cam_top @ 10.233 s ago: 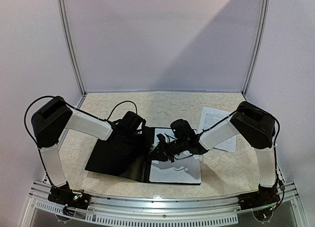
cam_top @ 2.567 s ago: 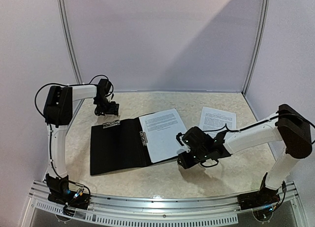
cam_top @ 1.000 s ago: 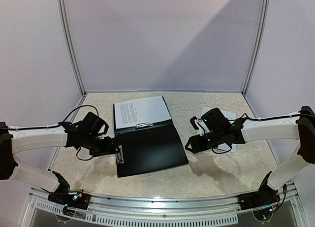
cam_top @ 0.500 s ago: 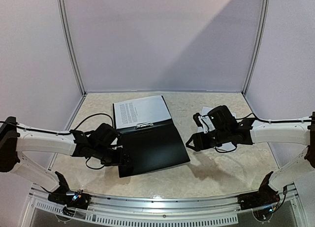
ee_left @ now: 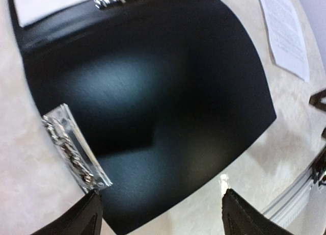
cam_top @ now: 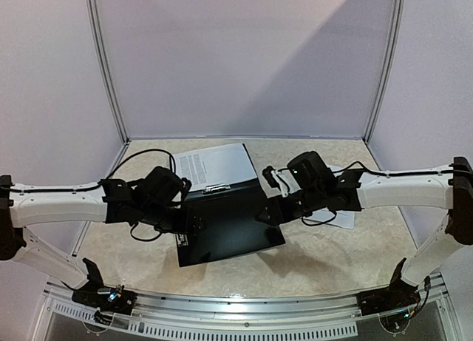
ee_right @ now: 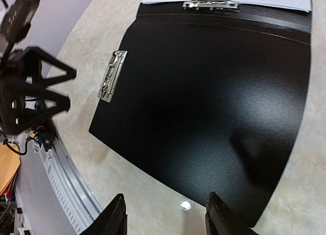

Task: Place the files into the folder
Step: Open the spring clip on the folder with some files.

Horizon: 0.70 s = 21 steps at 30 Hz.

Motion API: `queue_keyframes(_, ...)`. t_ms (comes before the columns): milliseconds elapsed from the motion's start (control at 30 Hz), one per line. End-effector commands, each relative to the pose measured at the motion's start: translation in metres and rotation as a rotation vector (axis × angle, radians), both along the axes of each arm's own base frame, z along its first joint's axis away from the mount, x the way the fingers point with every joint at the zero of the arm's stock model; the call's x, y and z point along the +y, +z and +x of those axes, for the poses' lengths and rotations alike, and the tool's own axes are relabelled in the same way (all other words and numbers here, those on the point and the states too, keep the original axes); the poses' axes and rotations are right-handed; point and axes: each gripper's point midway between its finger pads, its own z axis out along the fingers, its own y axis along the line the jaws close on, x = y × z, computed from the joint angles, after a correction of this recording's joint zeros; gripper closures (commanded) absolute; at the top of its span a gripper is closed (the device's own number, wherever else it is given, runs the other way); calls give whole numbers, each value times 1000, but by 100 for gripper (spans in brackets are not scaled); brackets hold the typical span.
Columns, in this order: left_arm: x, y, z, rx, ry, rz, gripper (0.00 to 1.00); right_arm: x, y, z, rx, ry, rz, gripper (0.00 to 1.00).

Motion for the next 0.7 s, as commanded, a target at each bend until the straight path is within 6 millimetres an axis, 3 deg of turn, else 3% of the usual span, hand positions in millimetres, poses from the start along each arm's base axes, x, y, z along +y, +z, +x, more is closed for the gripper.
queue_keyframes(0, 56, 10, 45, -66, 149, 84, 18, 24, -4, -12, 66, 56, 41, 49)
queue_keyframes(133, 80, 7, 87, -79, 217, 123, 19, 30, -12, -18, 105, 68, 54, 50)
queue_keyframes(233, 76, 0, 109, -74, 211, 136, 22, 28, -22, -23, 132, 70, 44, 50)
queue_keyframes(367, 61, -20, 123, -55, 157, 136, 27, 21, -32, -30, 155, 66, 29, 51)
queue_keyframes(500, 45, -48, 117, 28, 68, 118, 28, 15, -33, -36, 154, 70, 46, 53)
queue_keyframes(667, 45, -62, 105, 65, 40, 108, 31, 7, -31, -41, 149, 69, 50, 55)
